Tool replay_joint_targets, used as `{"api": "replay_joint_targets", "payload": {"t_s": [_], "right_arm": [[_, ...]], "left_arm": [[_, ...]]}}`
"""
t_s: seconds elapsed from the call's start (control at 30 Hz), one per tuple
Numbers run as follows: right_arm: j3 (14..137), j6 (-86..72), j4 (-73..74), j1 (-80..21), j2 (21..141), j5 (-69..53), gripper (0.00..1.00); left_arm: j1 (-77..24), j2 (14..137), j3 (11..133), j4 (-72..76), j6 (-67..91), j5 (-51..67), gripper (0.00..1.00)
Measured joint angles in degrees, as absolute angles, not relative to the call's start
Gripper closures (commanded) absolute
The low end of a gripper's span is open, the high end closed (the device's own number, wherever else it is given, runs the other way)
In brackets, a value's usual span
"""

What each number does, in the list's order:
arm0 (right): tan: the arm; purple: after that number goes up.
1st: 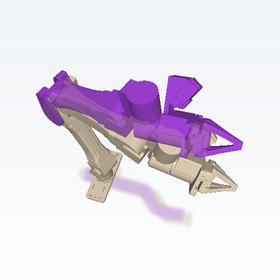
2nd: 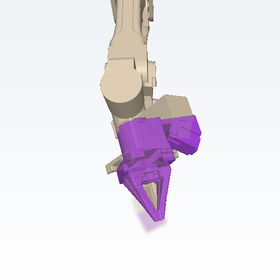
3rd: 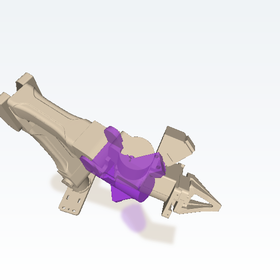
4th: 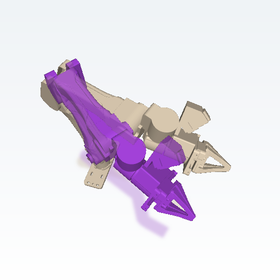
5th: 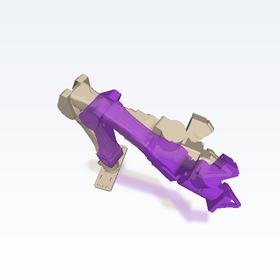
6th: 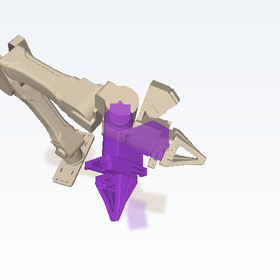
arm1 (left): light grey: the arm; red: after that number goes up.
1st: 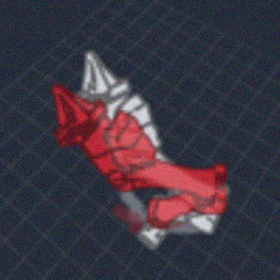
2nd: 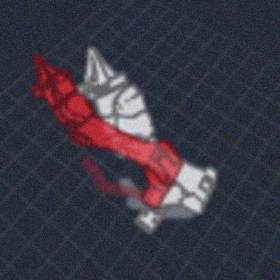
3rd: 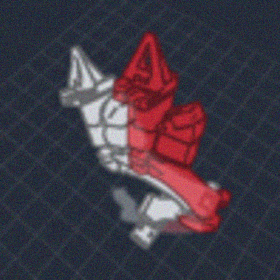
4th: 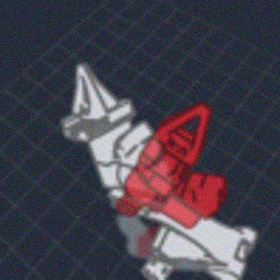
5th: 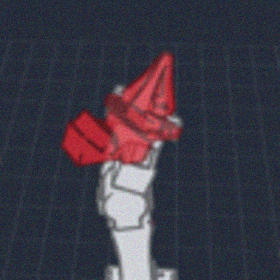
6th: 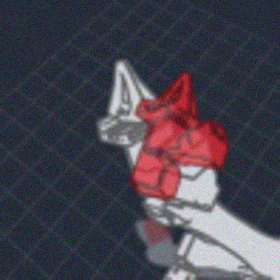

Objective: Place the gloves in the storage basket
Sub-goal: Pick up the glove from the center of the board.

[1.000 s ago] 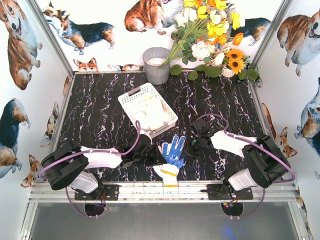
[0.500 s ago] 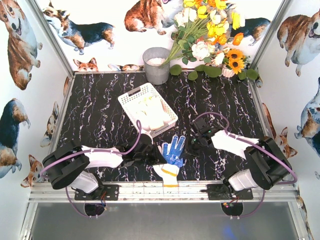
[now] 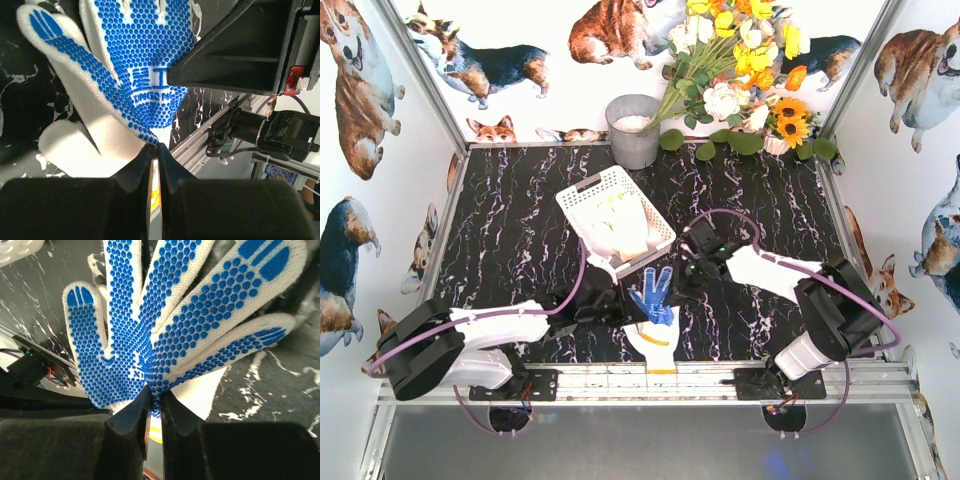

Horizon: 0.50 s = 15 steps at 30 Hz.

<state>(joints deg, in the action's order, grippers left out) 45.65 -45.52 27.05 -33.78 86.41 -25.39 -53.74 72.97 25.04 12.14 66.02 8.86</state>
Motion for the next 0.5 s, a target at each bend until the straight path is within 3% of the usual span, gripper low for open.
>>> {"api": "replay_joint_targets", "payload": {"t_s": [0.5], "right_arm": [[49.45,-45.23,28.62,-38.2,89.62,-25.45,0.95]], "left_arm": [[-54.52,65.45,21.82,7.16,67.77,10.28,1.0]]}}
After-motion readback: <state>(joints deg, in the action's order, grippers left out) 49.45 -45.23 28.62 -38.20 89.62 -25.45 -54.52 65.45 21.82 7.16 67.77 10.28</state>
